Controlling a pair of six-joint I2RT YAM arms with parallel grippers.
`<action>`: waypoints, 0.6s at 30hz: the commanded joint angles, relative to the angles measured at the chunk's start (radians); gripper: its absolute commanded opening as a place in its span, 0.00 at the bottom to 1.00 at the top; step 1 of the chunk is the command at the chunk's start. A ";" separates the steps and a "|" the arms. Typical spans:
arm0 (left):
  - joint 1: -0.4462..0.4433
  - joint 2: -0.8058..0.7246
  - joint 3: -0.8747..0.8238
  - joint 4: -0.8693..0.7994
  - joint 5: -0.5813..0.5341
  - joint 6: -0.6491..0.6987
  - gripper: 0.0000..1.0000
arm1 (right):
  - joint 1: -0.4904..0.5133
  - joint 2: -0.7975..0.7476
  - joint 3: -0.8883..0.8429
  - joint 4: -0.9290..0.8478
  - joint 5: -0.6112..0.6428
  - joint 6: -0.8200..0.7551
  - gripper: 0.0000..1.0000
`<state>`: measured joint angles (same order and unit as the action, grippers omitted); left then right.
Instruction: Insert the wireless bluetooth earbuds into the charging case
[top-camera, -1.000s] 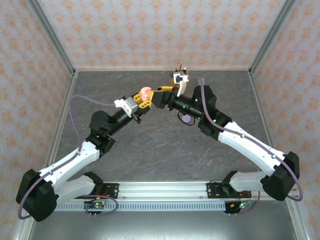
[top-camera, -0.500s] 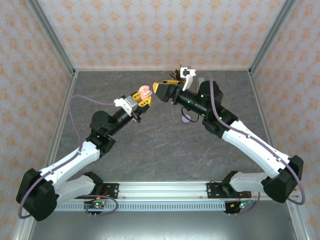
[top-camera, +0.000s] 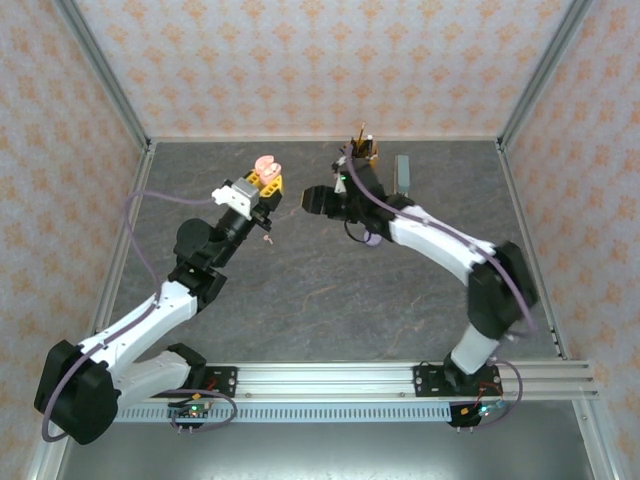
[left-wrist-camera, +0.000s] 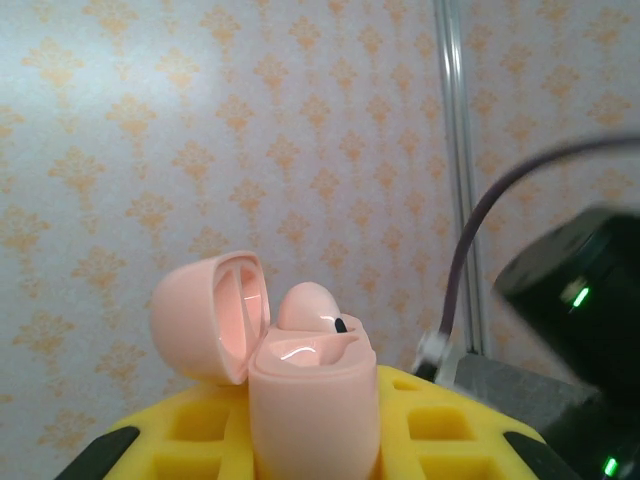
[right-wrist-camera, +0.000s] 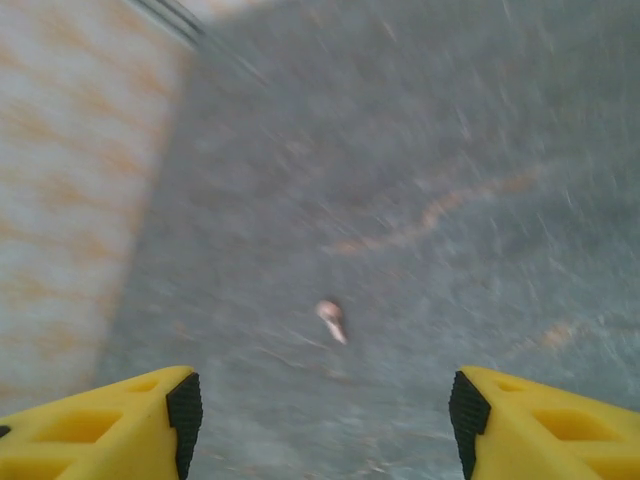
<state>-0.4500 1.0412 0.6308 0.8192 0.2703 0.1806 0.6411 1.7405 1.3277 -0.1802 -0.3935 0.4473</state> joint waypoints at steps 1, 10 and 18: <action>0.026 -0.056 -0.004 0.034 -0.041 -0.026 0.00 | 0.021 0.154 0.127 -0.121 -0.052 -0.083 0.64; 0.085 -0.125 -0.036 -0.009 -0.056 -0.036 0.00 | 0.104 0.541 0.519 -0.313 -0.047 -0.178 0.60; 0.115 -0.127 -0.049 0.002 -0.064 -0.058 0.00 | 0.150 0.685 0.682 -0.390 0.002 -0.217 0.59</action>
<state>-0.3454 0.9253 0.5915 0.8001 0.2260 0.1455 0.7849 2.3901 1.9606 -0.4973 -0.4324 0.2672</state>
